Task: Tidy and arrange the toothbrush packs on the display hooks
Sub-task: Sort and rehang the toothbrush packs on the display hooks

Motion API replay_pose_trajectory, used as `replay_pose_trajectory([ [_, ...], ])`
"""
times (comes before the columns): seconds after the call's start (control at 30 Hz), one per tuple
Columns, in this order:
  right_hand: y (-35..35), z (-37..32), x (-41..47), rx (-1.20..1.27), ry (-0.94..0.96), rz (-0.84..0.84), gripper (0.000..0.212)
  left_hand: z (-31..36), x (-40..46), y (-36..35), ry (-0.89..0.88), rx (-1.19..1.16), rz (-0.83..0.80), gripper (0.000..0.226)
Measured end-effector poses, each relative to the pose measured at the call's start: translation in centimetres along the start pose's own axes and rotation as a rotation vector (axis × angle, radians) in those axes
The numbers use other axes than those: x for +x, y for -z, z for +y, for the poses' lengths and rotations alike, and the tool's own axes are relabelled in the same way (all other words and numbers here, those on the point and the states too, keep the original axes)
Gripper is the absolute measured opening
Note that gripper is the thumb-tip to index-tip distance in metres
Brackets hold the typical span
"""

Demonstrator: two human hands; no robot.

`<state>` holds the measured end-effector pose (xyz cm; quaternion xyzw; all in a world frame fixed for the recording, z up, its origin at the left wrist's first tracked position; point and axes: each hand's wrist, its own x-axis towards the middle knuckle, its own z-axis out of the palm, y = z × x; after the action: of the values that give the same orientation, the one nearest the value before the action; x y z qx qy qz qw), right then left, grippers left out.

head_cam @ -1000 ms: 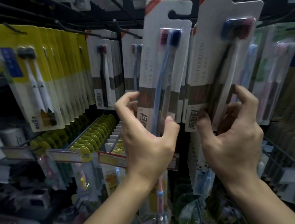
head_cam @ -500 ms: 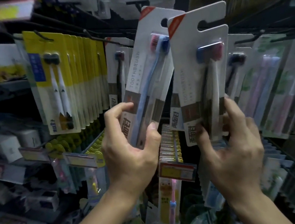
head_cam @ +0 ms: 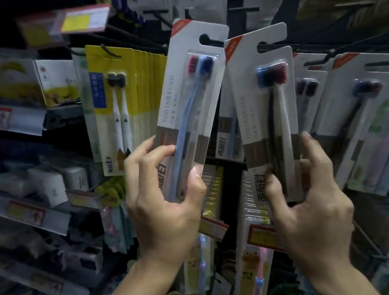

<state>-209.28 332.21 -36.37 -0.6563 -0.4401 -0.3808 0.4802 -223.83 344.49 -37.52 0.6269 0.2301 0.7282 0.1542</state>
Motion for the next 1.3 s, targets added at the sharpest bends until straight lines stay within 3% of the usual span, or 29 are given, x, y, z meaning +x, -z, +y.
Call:
replay_pose_trajectory([
  [0.4,-0.9,-1.7,0.4,0.019,0.051,0.044,0.054,-1.6,0.7,0.7,0.085,0.092,0.075,0.036],
  [0.67,-1.1,-1.7,0.4,-0.053,-0.060,-0.029,0.050,-1.5,0.6,0.6,0.084,0.100,0.060,0.034],
  [1.3,-1.1,-2.1,0.2,-0.045,-0.132,-0.094,0.058,-0.5,0.9,-0.2,0.116,0.066,0.060,0.033],
])
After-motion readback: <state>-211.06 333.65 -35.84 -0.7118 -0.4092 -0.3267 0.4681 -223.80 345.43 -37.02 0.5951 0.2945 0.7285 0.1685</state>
